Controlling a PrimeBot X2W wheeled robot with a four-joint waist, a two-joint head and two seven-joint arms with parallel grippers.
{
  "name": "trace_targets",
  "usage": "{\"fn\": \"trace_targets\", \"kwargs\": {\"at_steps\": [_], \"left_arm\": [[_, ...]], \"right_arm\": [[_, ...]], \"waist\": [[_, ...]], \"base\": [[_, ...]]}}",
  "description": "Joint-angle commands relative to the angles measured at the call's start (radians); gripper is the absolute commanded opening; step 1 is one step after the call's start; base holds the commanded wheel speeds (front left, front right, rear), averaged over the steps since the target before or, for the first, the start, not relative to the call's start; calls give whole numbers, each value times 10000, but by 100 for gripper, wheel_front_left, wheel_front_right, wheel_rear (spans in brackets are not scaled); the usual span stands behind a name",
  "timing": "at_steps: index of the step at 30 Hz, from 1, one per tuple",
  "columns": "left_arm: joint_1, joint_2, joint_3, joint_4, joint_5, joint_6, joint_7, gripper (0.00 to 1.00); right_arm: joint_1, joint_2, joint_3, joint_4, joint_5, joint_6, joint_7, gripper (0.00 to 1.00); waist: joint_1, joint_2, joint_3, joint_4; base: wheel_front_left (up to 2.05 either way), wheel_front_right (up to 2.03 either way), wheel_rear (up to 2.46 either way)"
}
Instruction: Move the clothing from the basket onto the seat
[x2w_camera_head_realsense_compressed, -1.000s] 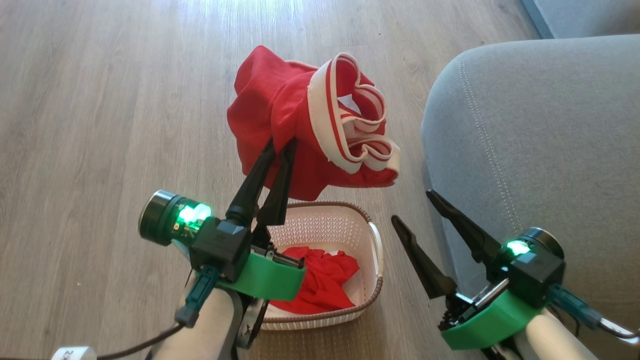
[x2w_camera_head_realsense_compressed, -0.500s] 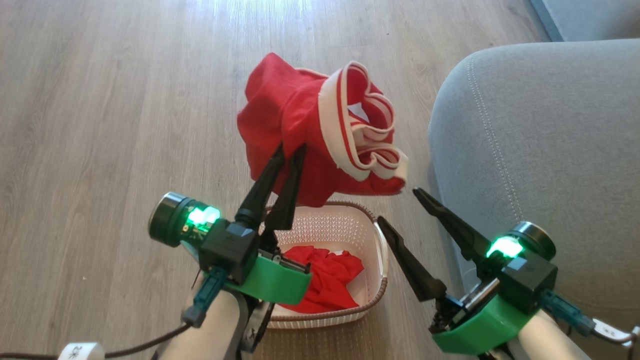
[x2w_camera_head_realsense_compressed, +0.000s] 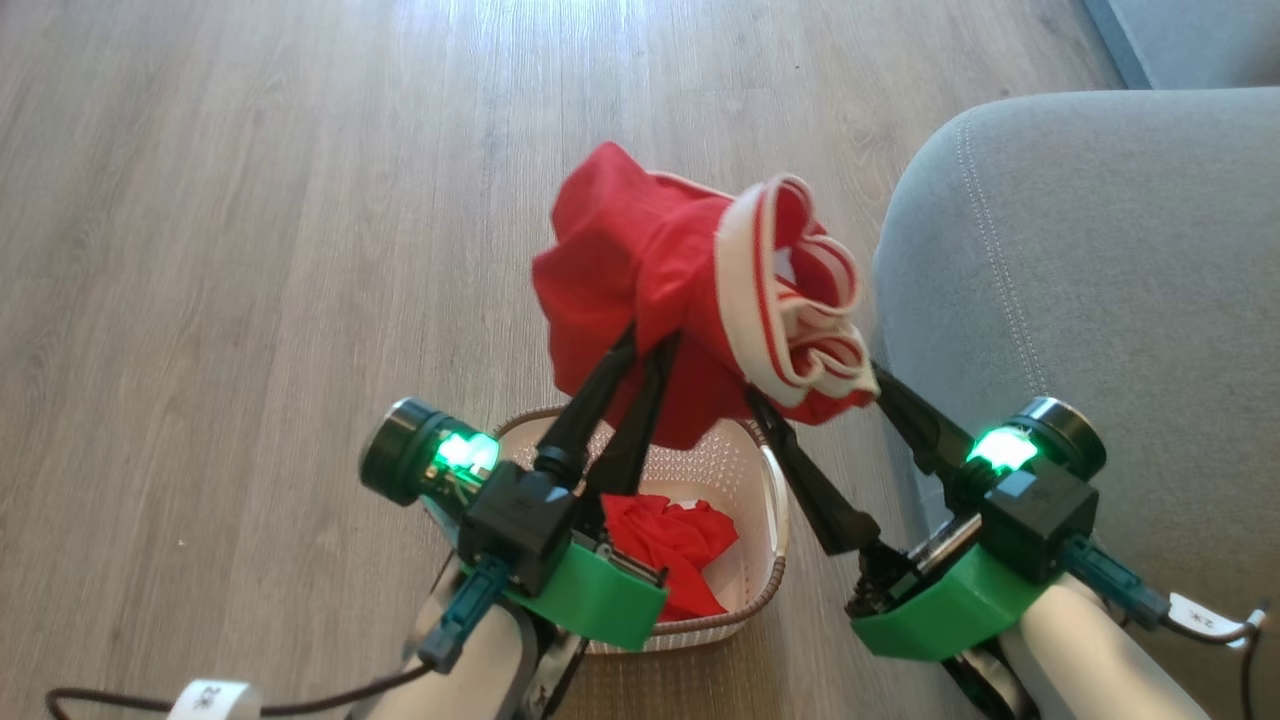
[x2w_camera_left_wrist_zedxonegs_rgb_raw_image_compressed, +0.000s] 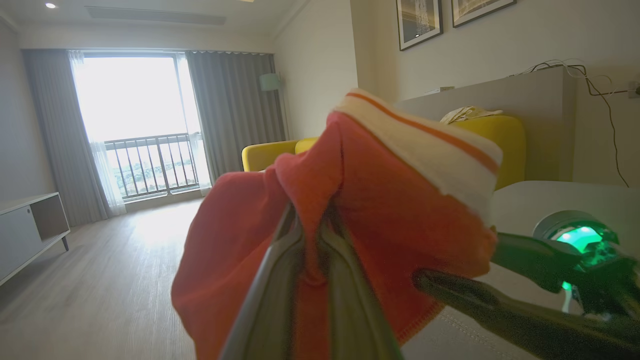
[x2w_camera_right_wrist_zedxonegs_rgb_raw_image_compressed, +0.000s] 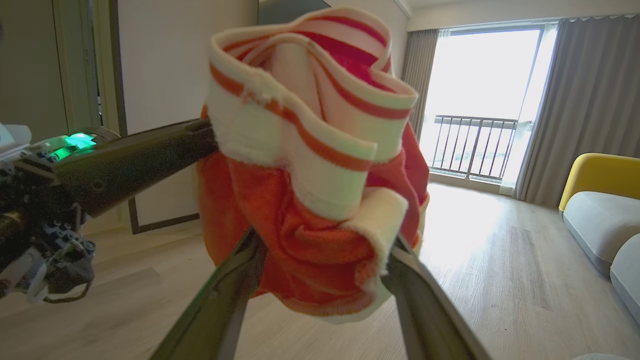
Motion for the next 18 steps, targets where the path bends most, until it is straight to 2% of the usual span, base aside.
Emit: {"fn": "trace_targets", "kwargs": {"at_steps": [1,18], "left_arm": [[-499,-62,224,-309,-97,-17,-95,0],[-544,-62,-795,-165,-300,-123,-95,0]], "right_arm": [[-443,115,17,-246,-107,-2,-23,100],[-778,766,-169,443,-663,-2,-23,100]], "waist": [[0,0,-7,19],[0,0,-101,202]], "base": [[0,0,0],[0,0,0]]}}
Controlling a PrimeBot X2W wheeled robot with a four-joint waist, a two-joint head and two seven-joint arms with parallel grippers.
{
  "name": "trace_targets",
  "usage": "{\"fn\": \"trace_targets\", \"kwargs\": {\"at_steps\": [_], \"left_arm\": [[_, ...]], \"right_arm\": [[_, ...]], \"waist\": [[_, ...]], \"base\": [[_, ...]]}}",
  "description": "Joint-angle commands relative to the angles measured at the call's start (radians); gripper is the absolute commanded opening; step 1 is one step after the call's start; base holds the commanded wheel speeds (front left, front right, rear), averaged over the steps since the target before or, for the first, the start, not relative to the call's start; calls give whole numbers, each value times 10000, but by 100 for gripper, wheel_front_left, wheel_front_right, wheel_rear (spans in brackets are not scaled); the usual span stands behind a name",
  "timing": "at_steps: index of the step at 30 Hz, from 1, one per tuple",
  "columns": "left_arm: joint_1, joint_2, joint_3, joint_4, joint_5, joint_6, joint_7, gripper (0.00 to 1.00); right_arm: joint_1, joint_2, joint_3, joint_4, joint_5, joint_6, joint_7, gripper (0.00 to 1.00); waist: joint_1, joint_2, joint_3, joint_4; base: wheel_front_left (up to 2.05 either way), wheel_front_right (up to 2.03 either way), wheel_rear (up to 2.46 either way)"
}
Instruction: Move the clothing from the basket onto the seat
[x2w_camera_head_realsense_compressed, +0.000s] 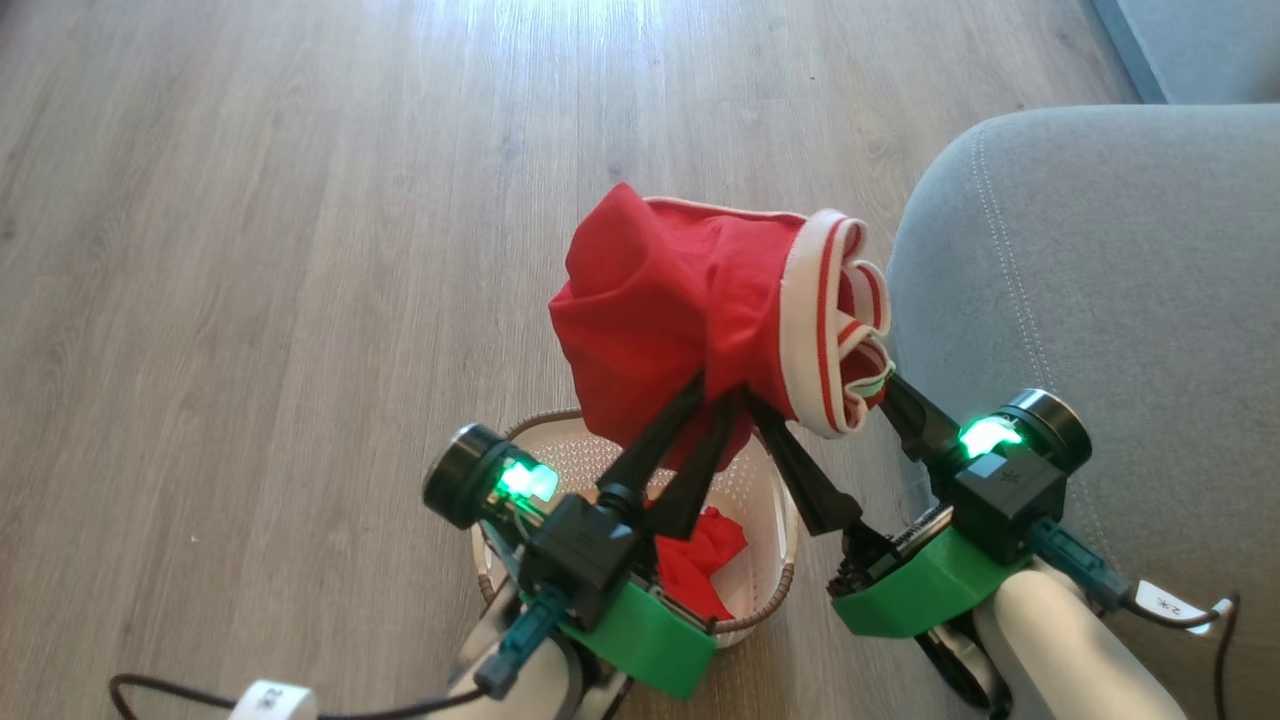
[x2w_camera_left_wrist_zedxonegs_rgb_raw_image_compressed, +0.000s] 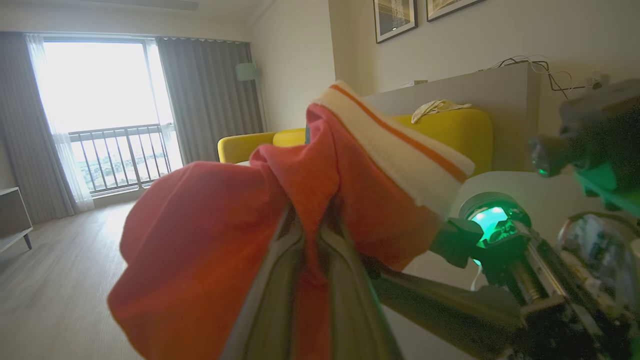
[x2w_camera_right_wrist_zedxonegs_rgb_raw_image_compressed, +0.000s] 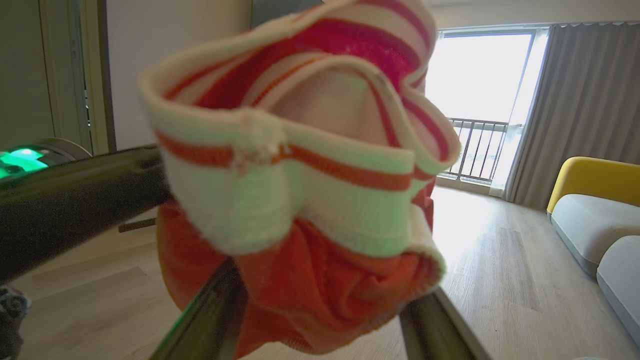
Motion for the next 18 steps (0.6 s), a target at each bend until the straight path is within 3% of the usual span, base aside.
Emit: {"fn": "trace_targets", "kwargs": {"at_steps": [1,5,6,7,8,18], "left_arm": [[-536,-68,206,-408,-63,-37,-95,0],[-562,-68,-65,-335,-46,-146,-95,0],[-564,-68,-80,-334,-68,-129,-95,0],[-566,-68,-79,-333,-95,-99,-95,0],[-568,-68,-76,-331,-117,-74,-95,0],[-611,-68,49,-394,-89,-17,-95,0]], "right_arm": [[-503,122,137,-302,-64,-2,-23,100],[-524,181,191,-379,-145,-2,-23,100],[-516,193,183,-394,-153,-2,-23,91],[-499,211,151,-384,-153,-2,-23,31],[-486,231,111,-373,-155,-2,-23,0],[-400,363,-85,-651,-185,-2,-23,0]], "waist": [[0,0,-10,16],[0,0,-39,55],[0,0,-45,61],[0,0,-51,67],[0,0,-54,75],[0,0,-22,67]], "base": [[0,0,0],[0,0,0],[0,0,0],[0,0,0],[0,0,0],[0,0,0]]}}
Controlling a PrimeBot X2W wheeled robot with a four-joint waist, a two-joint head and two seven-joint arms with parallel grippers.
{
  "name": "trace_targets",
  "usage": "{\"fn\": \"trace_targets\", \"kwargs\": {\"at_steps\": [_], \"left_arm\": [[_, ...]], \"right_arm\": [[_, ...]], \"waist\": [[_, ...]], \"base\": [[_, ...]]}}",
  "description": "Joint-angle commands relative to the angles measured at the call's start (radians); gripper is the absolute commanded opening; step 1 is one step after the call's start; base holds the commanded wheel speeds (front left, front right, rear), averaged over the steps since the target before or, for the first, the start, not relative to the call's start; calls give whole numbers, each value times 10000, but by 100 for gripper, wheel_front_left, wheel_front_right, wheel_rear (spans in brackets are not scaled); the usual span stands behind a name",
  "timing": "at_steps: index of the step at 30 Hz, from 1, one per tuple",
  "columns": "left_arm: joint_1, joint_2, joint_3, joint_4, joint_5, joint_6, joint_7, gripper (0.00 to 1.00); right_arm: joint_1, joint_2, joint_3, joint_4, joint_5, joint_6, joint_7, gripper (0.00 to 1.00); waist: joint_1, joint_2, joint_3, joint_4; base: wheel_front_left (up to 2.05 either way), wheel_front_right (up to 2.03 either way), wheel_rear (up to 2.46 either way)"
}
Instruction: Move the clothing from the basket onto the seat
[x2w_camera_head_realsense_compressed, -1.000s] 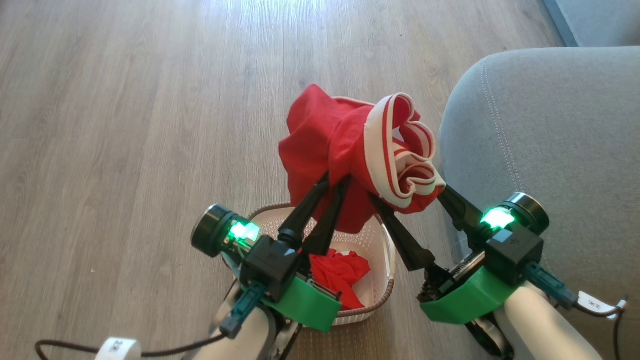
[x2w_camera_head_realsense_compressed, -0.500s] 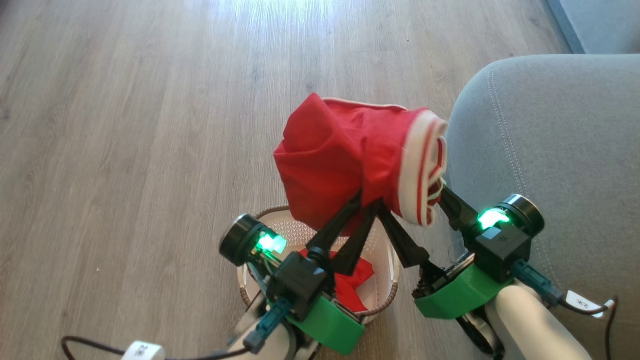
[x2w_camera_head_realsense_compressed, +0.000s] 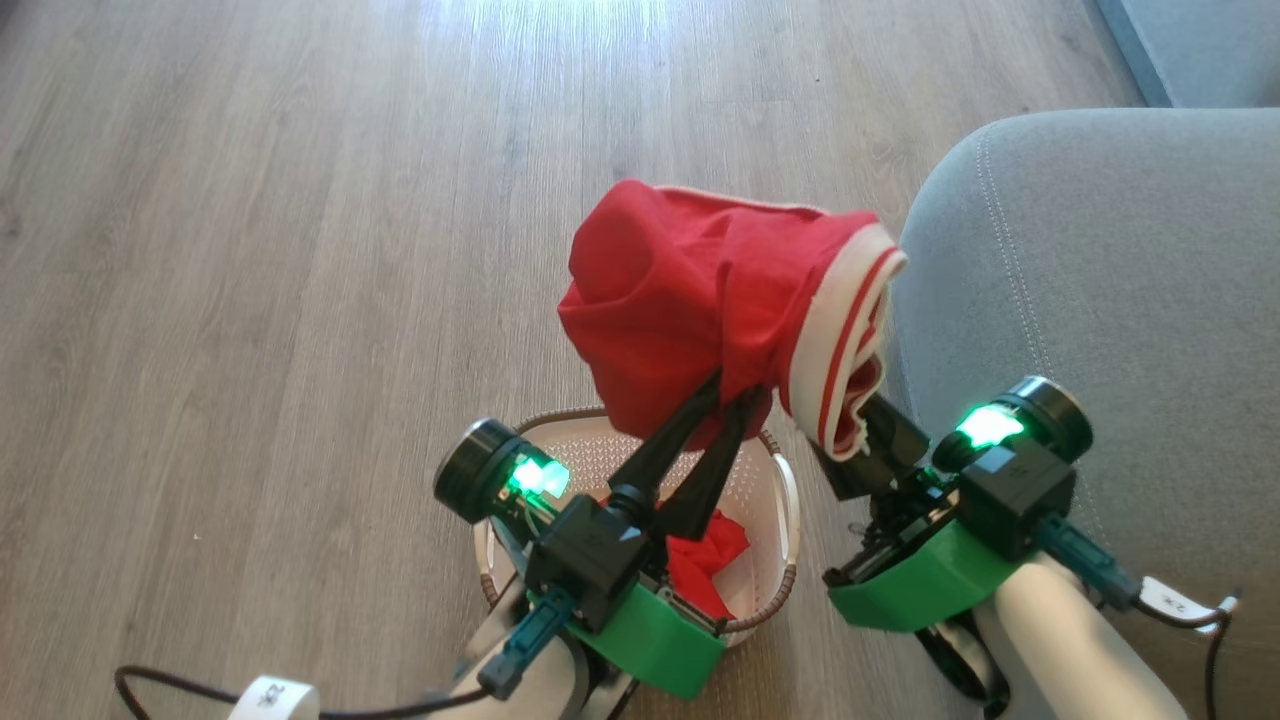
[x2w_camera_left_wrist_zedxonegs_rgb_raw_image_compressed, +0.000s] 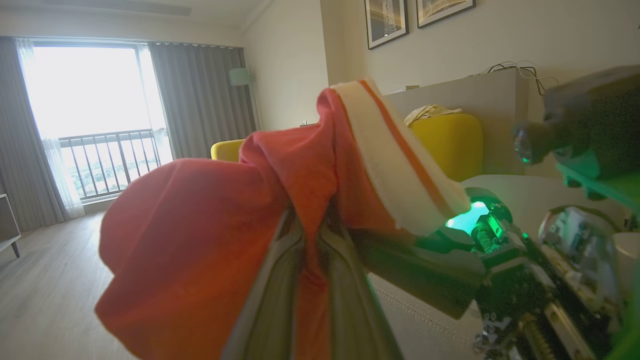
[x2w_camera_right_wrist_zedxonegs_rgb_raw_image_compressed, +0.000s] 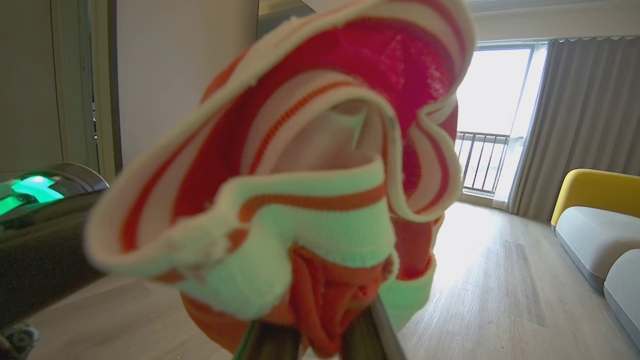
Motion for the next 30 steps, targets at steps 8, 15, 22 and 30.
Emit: {"fn": "trace_targets", "kwargs": {"at_steps": [8,15,22,30], "left_arm": [[-509,-74,615,-524,91,198,-90,100],[-416,-74,839,-454,206,184,-90,100],[-215,-74,1165,-229,381,94,-90,100],[163,-74,1739,375,527,124,-90,100]], "right_arm": [[-228,303,-486,-868,-272,-2,-23,0],[-162,414,-1179,-1043,-541,-2,-23,0],[-195,401,-2012,-1216,-618,-2,-23,0],[-169,285,-2683,-1273,-645,-2,-23,0]], "waist": [[0,0,11,-37],[0,0,-13,-62],[0,0,-34,-106],[0,0,-59,-166]], "base": [[0,0,0],[0,0,0],[0,0,0],[0,0,0]]}}
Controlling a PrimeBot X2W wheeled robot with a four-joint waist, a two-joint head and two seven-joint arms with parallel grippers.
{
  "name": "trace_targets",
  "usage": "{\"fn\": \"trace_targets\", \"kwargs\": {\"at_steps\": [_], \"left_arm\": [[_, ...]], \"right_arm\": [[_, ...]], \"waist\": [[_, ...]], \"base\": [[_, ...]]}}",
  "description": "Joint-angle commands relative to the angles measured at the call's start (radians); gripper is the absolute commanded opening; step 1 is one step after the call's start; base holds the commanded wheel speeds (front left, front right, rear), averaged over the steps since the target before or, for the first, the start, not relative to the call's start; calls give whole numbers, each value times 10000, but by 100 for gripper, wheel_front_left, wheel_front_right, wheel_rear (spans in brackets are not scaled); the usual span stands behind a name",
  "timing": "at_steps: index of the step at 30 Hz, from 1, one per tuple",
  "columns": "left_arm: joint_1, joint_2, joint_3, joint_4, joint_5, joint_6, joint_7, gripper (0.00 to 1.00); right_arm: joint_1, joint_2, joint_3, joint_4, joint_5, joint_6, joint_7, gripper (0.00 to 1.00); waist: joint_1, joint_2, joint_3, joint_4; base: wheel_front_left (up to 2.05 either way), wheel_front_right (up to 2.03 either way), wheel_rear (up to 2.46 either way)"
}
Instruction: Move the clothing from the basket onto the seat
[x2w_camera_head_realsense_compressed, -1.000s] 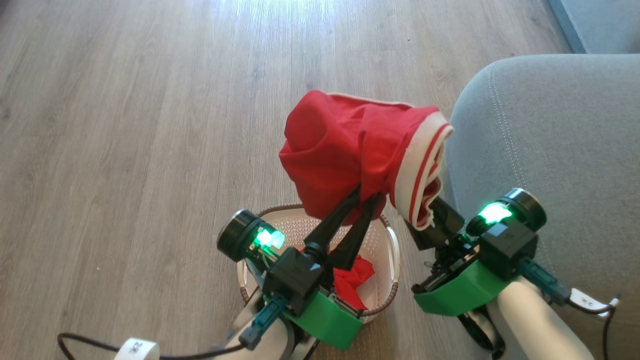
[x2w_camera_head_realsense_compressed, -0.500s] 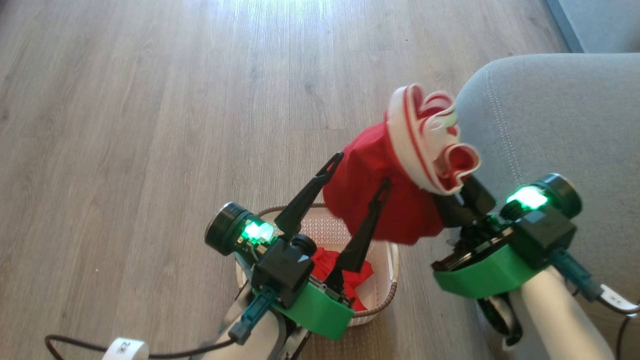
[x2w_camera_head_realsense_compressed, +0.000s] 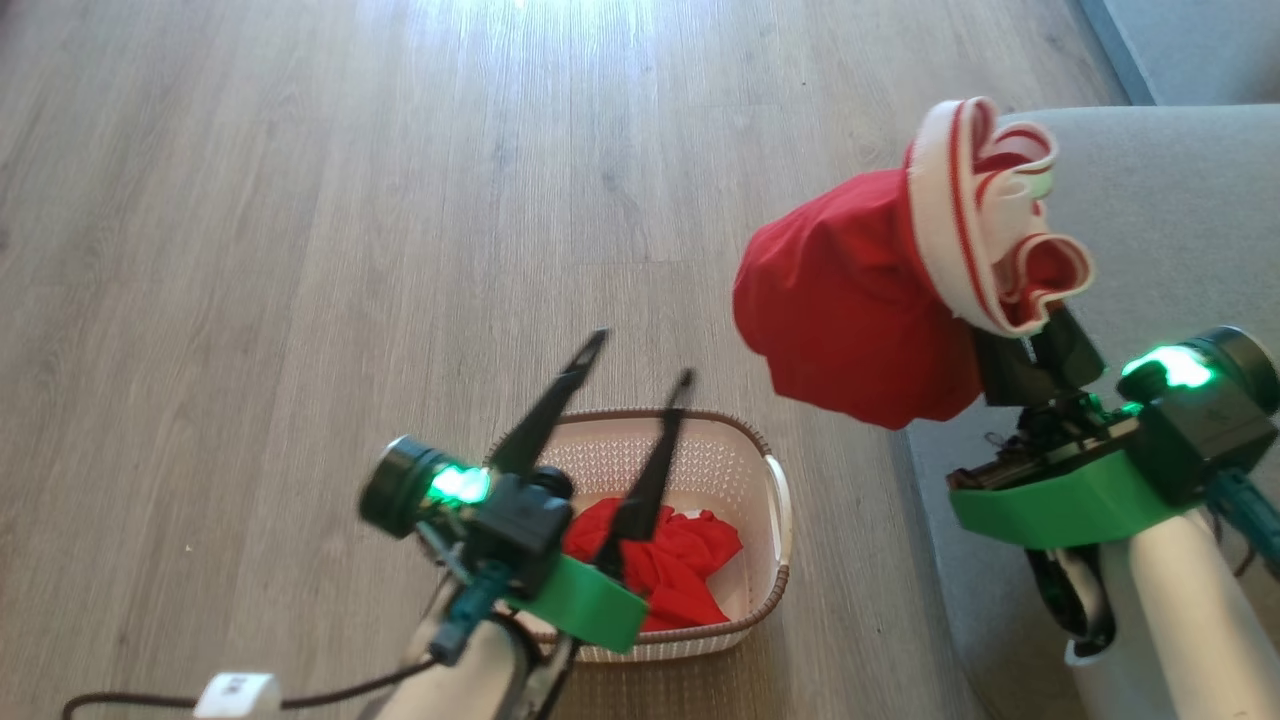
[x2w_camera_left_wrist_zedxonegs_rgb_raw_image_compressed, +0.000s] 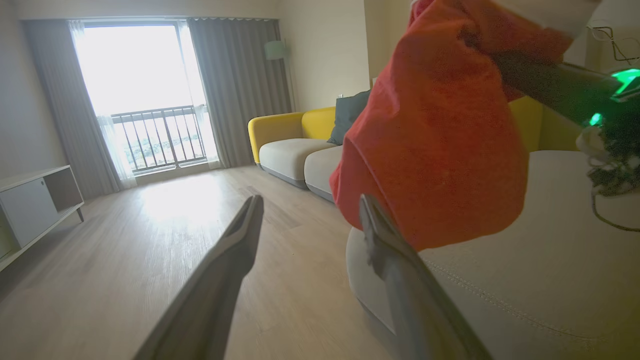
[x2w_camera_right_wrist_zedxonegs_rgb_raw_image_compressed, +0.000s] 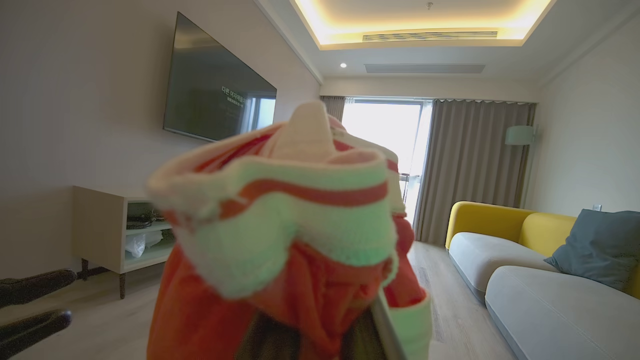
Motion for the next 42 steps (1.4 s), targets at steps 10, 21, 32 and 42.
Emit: {"fn": "trace_targets", "kwargs": {"at_steps": [10,21,32,42], "left_arm": [[229,-59,1213,376,-11,11,-49,100],[711,-59,1002,1269,89,-1140,-49,100],[1107,-59,773,2051,177,-1277,-49,100],[1046,-59,730,2184,118,-1168,-49,100]], "right_arm": [[116,-117,-539,-227,-37,-2,-23,0],[463,-35,-1317,-286,-65,-2,-23,0],[580,-3,-1701,-448,-70,-2,-23,0],[497,-42,-1686,-450,-53,-2,-23,0]], "waist": [[0,0,-19,-21],[0,0,51,-79],[0,0,65,-243],[0,0,193,-438]], "base": [[0,0,0],[0,0,0],[0,0,0],[0,0,0]]}}
